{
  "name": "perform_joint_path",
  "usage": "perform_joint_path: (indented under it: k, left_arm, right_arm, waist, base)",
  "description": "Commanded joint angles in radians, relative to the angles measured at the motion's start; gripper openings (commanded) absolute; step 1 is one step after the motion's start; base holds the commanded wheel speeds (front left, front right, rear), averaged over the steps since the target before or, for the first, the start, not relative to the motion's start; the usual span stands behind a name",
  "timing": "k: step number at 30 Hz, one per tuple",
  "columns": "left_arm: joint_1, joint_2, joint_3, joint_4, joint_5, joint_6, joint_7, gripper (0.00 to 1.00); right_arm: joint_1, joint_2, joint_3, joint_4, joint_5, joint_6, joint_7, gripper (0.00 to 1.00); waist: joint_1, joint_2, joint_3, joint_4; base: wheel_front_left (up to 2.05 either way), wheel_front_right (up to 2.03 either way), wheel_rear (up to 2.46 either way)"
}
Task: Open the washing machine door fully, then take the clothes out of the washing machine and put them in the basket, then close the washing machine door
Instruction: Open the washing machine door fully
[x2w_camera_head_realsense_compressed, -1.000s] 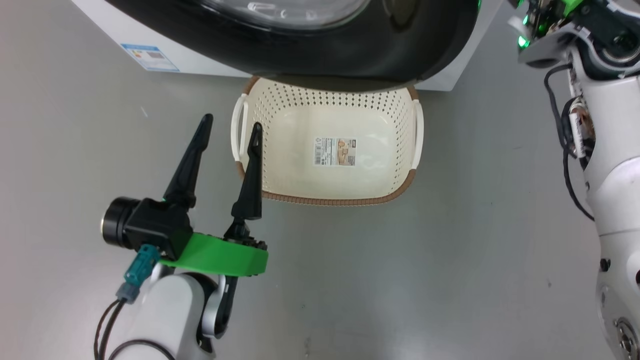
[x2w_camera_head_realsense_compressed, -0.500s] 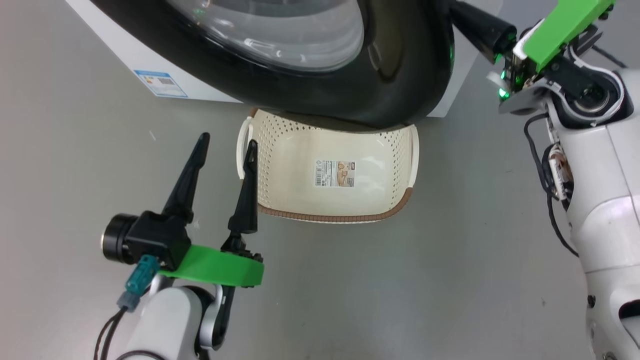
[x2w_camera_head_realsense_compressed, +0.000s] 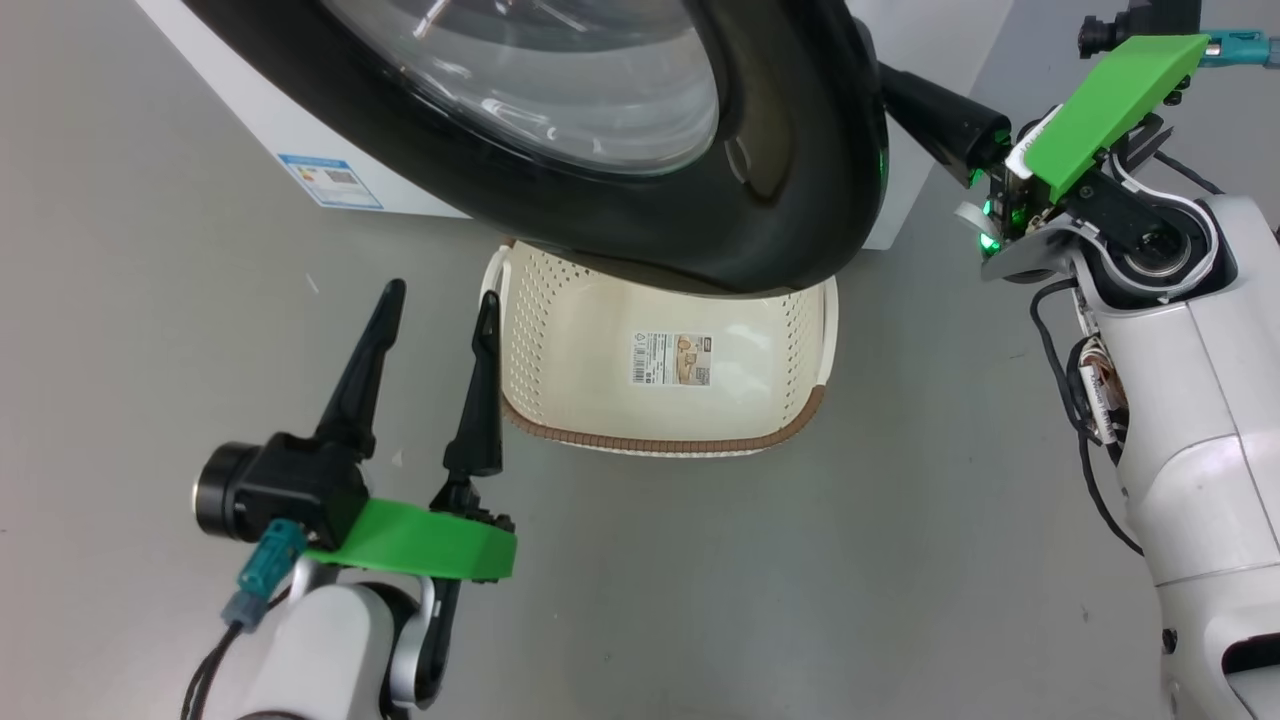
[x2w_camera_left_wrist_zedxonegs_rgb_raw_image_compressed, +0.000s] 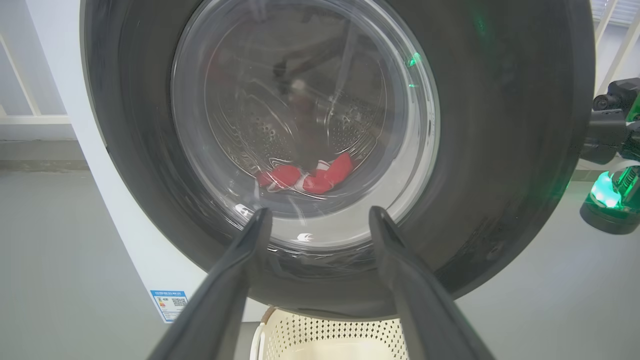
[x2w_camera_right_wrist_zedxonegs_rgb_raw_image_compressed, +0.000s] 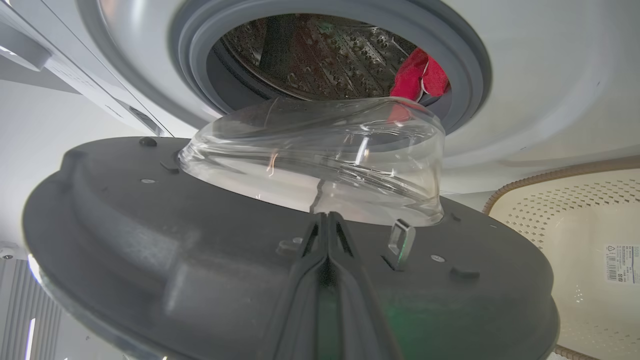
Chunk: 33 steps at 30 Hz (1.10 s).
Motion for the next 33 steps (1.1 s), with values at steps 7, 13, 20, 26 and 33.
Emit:
perform_joint_path:
  k: [7, 13, 20, 26, 33]
  left_arm:
    - [0.006, 0.020, 0.043, -0.067, -0.009, -0.004, -0.012, 1.00]
    - [0.007, 0.024, 0.051, -0.079, -0.005, -0.006, -0.012, 1.00]
    - [0.007, 0.025, 0.066, -0.115, 0.005, -0.007, -0.012, 1.00]
    - [0.020, 0.023, 0.082, -0.131, 0.010, -0.008, -0.012, 1.00]
    - [0.036, 0.022, 0.091, -0.137, 0.019, -0.012, -0.012, 1.00]
  right_arm:
    - [0.016, 0.005, 0.028, -0.109, -0.119, 0.008, -0.155, 0.87]
    - [0.077, -0.052, 0.074, -0.234, -0.312, 0.008, -0.369, 1.00]
    - [0.177, -0.104, 0.111, -0.341, -0.483, 0.008, -0.584, 1.00]
    - [0.280, -0.147, 0.114, -0.389, -0.759, 0.008, -0.783, 1.00]
    - [0.375, -0.106, 0.056, -0.441, -1.028, 0.008, -0.851, 1.00]
  waist:
    - [0.0000, -0.0001, 0.028, -0.017]
    - [0.0000, -0.0001, 0.041, -0.039]
    - [0.0000, -0.0001, 0.052, -0.061]
    - [0.0000, -0.0001, 0.042, -0.072]
    - [0.0000, -0.0001, 0.030, -0.083]
  base:
    - [0.00, 0.00, 0.00]
    - [0.00, 0.00, 0.00]
    - [0.00, 0.00, 0.00]
    - [0.00, 0.00, 0.00]
    - [0.00, 0.00, 0.00]
